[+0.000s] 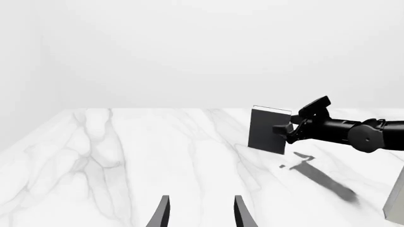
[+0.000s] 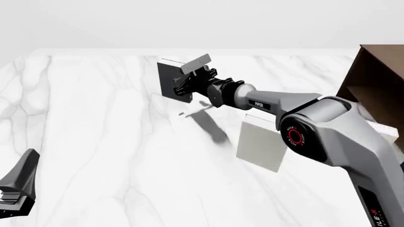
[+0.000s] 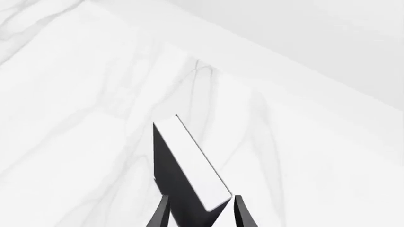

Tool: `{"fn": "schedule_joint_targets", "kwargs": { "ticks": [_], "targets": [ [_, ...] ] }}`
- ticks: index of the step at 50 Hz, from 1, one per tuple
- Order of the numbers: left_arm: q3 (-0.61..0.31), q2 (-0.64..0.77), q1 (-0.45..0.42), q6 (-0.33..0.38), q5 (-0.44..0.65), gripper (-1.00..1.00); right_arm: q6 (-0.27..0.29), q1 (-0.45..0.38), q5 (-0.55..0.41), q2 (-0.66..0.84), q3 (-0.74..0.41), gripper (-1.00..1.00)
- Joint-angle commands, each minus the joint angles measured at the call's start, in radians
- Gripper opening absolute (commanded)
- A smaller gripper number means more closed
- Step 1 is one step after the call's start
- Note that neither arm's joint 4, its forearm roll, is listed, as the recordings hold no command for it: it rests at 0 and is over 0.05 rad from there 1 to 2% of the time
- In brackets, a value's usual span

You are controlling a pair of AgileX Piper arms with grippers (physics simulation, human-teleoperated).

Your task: Pick up the book on the left and place it on top of the shelf.

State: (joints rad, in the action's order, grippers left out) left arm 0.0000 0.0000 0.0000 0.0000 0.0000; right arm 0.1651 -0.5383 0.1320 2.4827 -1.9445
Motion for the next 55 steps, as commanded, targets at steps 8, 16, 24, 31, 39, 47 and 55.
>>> {"fn": "schedule_joint_targets", "kwargs": {
  "ticks": [8,16,24,31,39,47,55],
  "targets": [
    [0.0,0.0,0.0,0.0,0.0,1.0,0.01,-0.009,0.017,-0.002,0.016,-1.0],
    [0.0,0.0,0.0,0.0,0.0,1.0,0.017,-0.012,0.032,-0.017,0.047,-1.0],
    [0.0,0.0,0.0,0.0,0.0,1.0,0.019,-0.005,0.053,-0.073,0.101,-1.0],
    [0.0,0.0,0.0,0.0,0.0,1.0,0.016,-0.008,0.097,-0.206,0.23,-1.0],
    [0.0,0.0,0.0,0.0,0.0,1.0,0.031,0.004,0.121,-0.366,0.374,-1.0],
    [0.0,0.0,0.0,0.0,0.0,1.0,0.037,0.006,0.139,-0.494,0.492,-1.0],
    [0.0,0.0,0.0,0.0,0.0,1.0,0.053,0.006,0.155,-0.58,0.574,-1.0]
  ]
}}
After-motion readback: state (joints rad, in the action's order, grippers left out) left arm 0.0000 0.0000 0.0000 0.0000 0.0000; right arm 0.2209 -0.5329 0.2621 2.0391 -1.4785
